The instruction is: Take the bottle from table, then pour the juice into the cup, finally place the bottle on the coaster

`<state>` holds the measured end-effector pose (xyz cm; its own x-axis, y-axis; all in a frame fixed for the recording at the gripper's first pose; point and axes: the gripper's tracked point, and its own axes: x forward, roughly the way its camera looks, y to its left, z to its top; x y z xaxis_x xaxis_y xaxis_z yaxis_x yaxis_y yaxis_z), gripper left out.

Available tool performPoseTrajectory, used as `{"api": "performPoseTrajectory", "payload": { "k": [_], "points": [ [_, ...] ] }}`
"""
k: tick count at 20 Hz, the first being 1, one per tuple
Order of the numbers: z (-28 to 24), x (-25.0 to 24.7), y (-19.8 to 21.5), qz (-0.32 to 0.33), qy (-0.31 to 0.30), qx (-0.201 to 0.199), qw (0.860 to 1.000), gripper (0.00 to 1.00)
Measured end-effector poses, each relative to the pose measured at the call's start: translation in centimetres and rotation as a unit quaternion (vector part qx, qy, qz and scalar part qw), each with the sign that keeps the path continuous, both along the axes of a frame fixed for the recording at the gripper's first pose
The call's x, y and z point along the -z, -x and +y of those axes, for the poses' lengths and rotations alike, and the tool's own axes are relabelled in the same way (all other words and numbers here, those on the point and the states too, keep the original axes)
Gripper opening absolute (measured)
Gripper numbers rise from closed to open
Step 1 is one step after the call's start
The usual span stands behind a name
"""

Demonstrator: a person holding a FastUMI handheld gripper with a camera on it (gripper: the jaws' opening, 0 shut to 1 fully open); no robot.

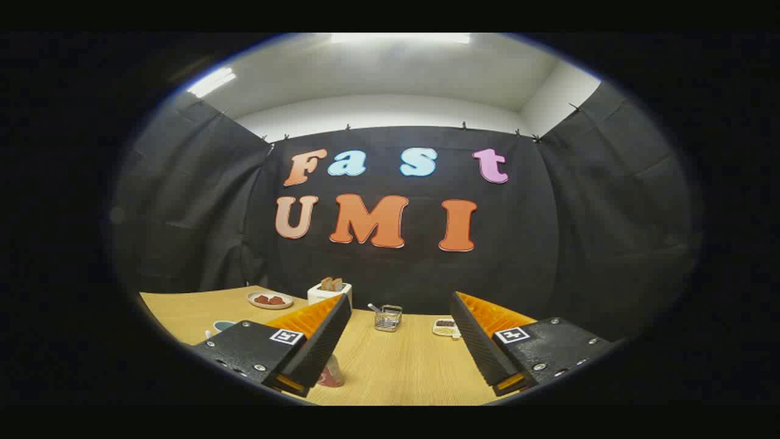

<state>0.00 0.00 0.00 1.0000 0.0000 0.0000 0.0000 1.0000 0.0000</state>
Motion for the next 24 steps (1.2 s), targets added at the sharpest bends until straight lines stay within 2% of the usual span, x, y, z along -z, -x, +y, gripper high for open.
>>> {"api": "performPoseTrajectory", "payload": {
  "k": [17,24],
  "points": [
    [1.4,-0.2,0.2,0.004,0.003,-0.017,1.0,0.98],
    [2.4,1.3,0.3,0.016,-0.013,-0.028,0.999,0.98]
  ]
}}
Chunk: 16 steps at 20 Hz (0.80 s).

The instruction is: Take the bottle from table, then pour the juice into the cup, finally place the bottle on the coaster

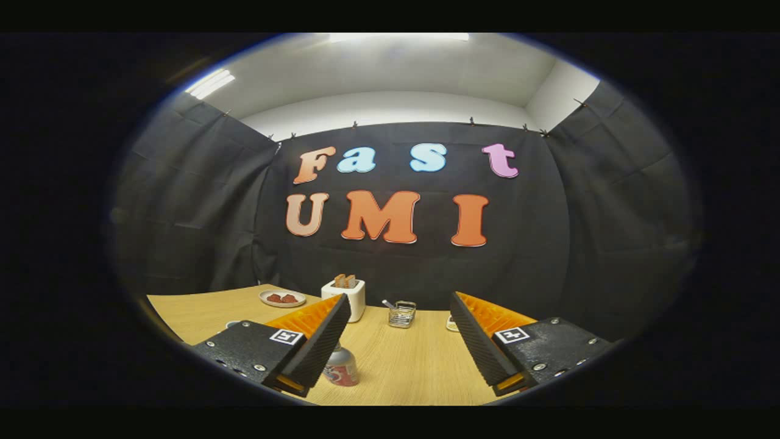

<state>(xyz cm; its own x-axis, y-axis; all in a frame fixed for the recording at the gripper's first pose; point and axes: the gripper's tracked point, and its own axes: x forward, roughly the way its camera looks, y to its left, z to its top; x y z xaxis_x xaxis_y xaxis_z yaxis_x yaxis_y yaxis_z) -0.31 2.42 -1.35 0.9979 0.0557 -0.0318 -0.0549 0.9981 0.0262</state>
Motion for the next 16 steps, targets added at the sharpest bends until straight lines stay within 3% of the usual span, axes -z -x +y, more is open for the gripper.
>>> {"api": "performPoseTrajectory", "payload": {
  "k": [7,16],
  "points": [
    [3.1,2.5,0.5,0.016,-0.011,-0.032,0.999,0.98],
    [6.9,9.6,1.0,0.069,-0.025,-0.067,0.995,0.98]
  ]
}}
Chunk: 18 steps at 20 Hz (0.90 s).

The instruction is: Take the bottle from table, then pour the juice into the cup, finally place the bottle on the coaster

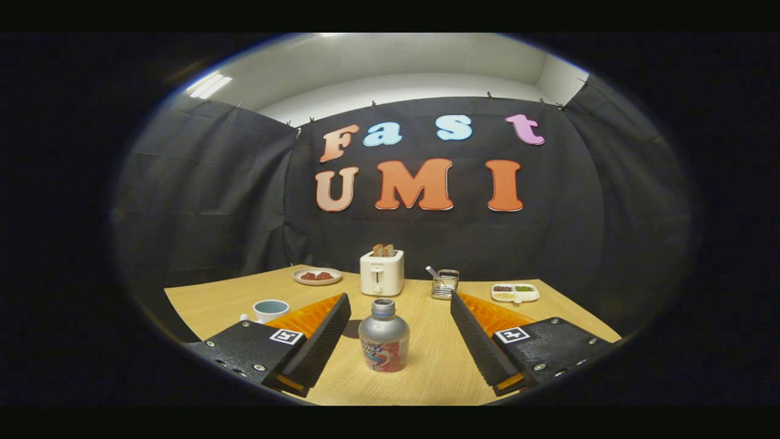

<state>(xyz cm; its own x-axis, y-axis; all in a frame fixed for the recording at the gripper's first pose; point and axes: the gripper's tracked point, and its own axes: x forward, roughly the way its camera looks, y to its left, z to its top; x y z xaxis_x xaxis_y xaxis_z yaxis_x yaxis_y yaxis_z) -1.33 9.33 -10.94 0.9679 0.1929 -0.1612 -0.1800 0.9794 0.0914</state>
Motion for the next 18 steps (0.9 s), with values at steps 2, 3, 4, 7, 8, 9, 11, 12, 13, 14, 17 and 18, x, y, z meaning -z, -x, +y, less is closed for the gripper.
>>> {"api": "performPoseTrajectory", "payload": {
  "k": [2,3,4,7,8,9,11,12,13,14,17,18],
  "points": [
    [0.6,1.8,-0.1,0.013,-0.002,-0.004,1.0,0.98],
    [0.9,2.6,-0.1,0.019,-0.003,-0.006,1.0,0.98],
    [1.2,3.4,-0.3,0.025,-0.002,-0.007,1.0,0.98],
    [1.7,5.6,-0.7,0.043,0.001,-0.008,0.999,0.98],
    [2.0,6.3,-0.8,0.049,0.0,-0.009,0.999,0.98],
    [2.2,6.9,-1.0,0.055,-0.002,-0.01,0.998,0.98],
    [2.4,8.3,-1.1,0.065,-0.008,-0.008,0.998,0.98],
    [2.5,8.8,-1.2,0.07,-0.011,-0.007,0.997,0.99],
    [2.8,9.3,-1.4,0.074,-0.012,-0.009,0.997,0.99],
    [3.0,9.7,-1.6,0.078,-0.012,-0.009,0.997,0.99],
    [3.3,10.8,-2.0,0.086,-0.013,-0.007,0.996,0.99],
    [3.3,11.2,-2.1,0.089,-0.011,-0.004,0.996,0.99]
  ]
}}
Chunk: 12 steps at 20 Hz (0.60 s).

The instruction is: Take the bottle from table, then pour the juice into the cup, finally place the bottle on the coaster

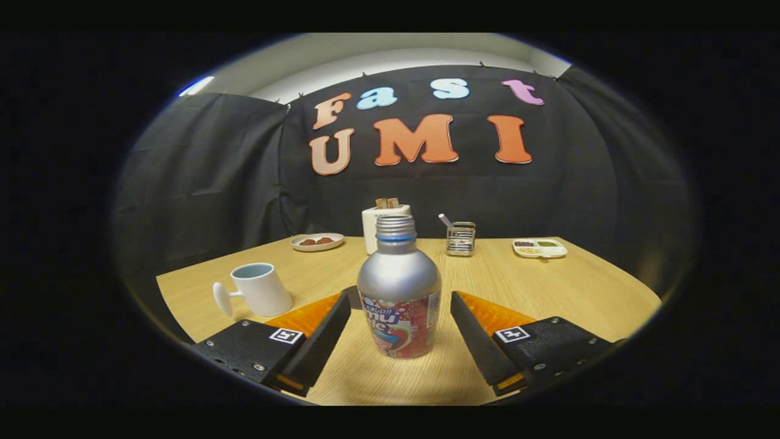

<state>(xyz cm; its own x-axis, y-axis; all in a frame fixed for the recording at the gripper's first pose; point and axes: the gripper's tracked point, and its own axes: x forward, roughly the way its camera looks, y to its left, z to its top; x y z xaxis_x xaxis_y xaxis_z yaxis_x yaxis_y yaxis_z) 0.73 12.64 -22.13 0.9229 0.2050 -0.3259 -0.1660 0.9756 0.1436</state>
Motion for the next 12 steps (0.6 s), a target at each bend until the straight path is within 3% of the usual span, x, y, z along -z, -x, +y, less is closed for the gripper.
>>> {"api": "performPoseTrajectory", "payload": {
  "k": [7,12],
  "points": [
    [0.6,2.7,-0.9,0.029,-0.002,0.019,0.999,0.96],
    [0.6,3.4,-1.2,0.042,-0.003,0.034,0.999,0.8]
  ]
}}
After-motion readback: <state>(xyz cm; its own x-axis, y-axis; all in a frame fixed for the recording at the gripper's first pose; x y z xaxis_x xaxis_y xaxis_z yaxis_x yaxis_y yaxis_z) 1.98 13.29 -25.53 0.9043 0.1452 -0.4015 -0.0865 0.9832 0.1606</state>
